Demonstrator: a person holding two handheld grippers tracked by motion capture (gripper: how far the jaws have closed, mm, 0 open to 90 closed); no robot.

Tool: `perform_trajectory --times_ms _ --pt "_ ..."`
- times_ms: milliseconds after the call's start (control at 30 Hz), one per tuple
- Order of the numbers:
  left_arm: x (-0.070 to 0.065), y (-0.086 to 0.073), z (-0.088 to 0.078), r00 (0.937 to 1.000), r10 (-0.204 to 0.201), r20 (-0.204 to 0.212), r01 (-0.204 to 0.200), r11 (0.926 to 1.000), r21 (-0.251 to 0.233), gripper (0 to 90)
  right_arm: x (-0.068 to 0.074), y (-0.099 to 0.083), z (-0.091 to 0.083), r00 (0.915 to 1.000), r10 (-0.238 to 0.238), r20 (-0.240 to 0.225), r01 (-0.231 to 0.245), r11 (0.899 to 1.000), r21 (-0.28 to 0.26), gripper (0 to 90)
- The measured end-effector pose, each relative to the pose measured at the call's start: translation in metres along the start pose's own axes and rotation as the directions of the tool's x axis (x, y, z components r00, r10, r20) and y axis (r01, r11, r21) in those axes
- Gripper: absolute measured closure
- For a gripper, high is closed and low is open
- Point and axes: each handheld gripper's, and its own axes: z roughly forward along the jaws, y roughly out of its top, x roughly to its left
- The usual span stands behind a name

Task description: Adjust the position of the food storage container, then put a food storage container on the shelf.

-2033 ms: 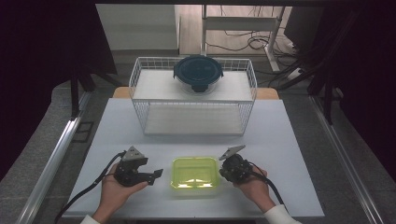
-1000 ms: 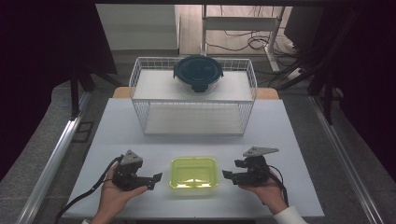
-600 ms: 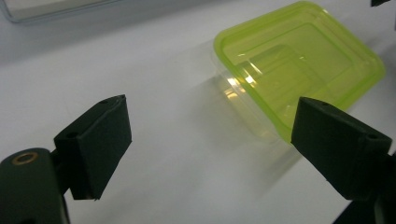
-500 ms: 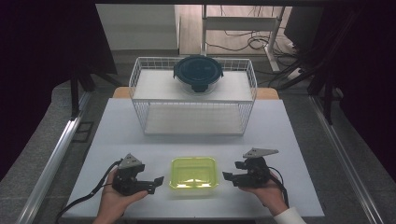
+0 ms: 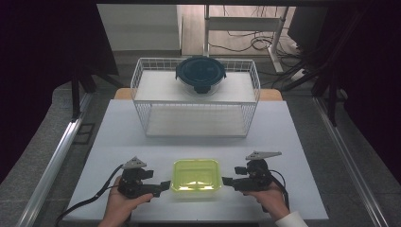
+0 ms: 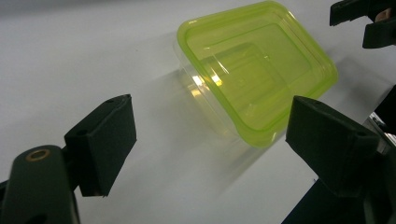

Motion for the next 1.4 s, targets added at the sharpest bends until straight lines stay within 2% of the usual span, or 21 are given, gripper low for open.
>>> perform_trajectory --times_ms 167,433,633,700,833,933,1133,1400 --pt "0.0 0.0 -0.001 1.0 -0.004 0.002 0.004 1.0 -0.006 15.5 0.0 0.0 0.001 1.0 -0.002 0.01 0.002 1.0 0.006 23.3" --pt "0.001 0.001 0.0 0.9999 -0.009 0.005 0.009 0.9999 -0.009 16.1 0.0 0.0 0.003 0.9995 0.029 -0.013 -0.029 1.0 0.003 23.2" --pt "0.001 0.002 0.002 0.9991 -0.022 0.036 0.023 0.9995 -0.021 15.9 0.002 0.001 0.006 0.9986 0.045 -0.026 -0.045 0.999 0.006 23.2" --pt "0.003 0.004 0.005 0.9975 -0.041 0.057 0.042 0.999 -0.018 15.8 0.004 0.002 0.008 0.9972 0.063 -0.04 -0.063 0.998 0.005 23.2" --pt "0.005 0.007 0.012 0.992 -0.078 0.099 0.079 0.9968 -0.01 15.9 0.004 0.002 0.013 0.9937 0.099 -0.054 -0.098 0.995 0.011 23.4" --pt "0.007 0.009 0.018 0.9866 -0.106 0.124 0.107 0.9943 0.002 16.1 0.002 0.002 0.016 0.9911 0.127 -0.042 -0.126 0.992 0.014 23.4" --pt "0.011 0.011 0.027 0.9777 -0.138 0.158 0.136 0.9904 0.026 17.1 0.0 0.001 0.021 0.9837 0.171 -0.056 -0.17 0.985 0.028 24.8" --pt "0.013 0.012 0.034 0.9651 -0.18 0.19 0.173 0.9836 0.053 20.1 -0.002 0.001 0.032 0.9716 0.223 -0.078 -0.221 0.975 0.04 33.5"
